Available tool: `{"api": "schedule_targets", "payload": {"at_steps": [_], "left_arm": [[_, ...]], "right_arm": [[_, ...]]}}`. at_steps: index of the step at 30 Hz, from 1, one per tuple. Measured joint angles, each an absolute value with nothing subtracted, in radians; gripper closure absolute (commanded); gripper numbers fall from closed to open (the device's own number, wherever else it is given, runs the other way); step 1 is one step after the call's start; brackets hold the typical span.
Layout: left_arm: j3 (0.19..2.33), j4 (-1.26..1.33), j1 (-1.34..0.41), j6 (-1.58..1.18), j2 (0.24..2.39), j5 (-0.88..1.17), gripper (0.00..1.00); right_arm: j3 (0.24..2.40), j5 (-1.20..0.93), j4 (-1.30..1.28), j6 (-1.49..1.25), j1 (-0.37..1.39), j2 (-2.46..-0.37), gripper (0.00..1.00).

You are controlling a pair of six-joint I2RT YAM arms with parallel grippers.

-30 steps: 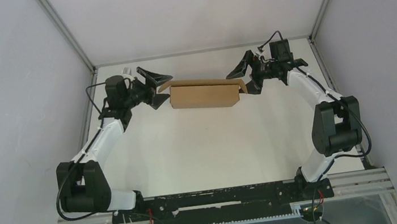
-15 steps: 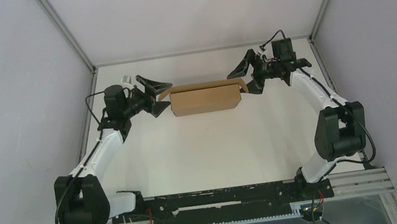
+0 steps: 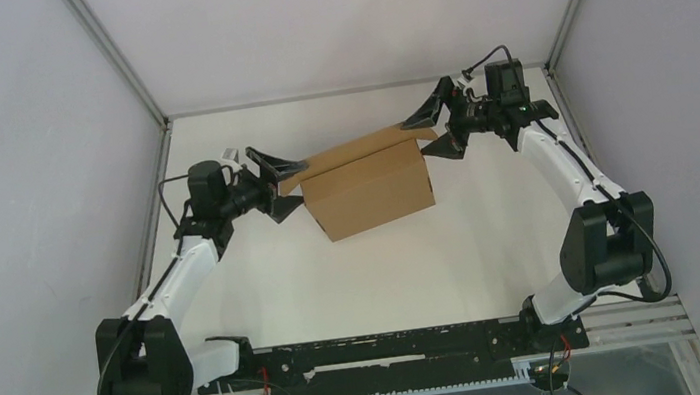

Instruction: Fold the paper box

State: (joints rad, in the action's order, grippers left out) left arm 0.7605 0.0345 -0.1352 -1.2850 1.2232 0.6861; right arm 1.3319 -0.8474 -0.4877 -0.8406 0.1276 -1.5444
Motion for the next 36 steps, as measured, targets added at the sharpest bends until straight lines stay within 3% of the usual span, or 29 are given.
{"api": "schedule_targets", "payload": {"at_steps": [21, 36], "left_arm": [[0.76, 0.035, -0.135, -1.271, 1.222, 0.662, 0.0], [0.764, 0.031, -0.135, -1.229, 1.222, 0.66, 0.0]], "right_arm": [[1.137, -0.833, -0.446, -0.841, 0.136, -1.48, 0.0], [1.135, -0.849, -0.446, -0.83, 0.134, -1.478, 0.0]]}}
